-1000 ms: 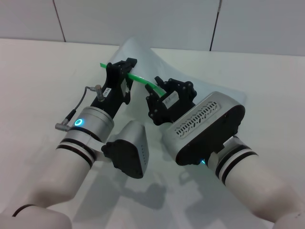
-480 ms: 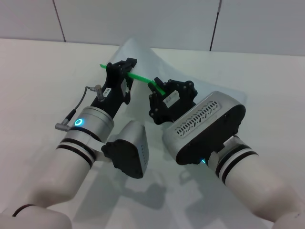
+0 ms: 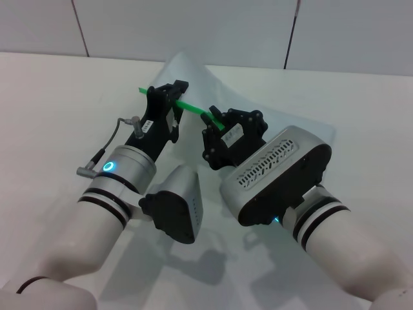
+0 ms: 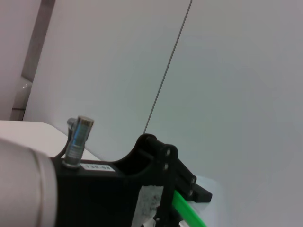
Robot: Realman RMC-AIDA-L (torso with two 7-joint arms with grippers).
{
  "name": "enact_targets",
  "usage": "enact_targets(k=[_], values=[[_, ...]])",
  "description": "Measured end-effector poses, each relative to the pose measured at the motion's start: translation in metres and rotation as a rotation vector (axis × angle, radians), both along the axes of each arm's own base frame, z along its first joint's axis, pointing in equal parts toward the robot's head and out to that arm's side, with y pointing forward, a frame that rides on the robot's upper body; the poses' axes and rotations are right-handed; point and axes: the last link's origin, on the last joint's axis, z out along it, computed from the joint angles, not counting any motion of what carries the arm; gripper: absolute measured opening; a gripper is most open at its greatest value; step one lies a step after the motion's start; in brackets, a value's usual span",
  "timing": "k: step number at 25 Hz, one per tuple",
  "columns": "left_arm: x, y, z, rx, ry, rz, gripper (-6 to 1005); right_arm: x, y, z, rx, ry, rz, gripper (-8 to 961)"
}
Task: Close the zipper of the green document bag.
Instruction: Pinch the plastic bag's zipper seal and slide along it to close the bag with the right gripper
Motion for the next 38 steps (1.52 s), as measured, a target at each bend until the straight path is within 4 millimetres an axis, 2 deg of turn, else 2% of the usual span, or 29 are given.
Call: enact_targets(k=[16,38], values=[[0.0,-0.0001,-0.0003,0.001,0.015,-0.004,55,-0.0003,0.0,-0.0004,-0.001,-0.006,0.006,129],[-0.0021,-0.0028,0.0003,0.001,-0.01,0.007,54,0.0007,-0.0003,-0.0005,-0.002,-0.003,0.002,81]])
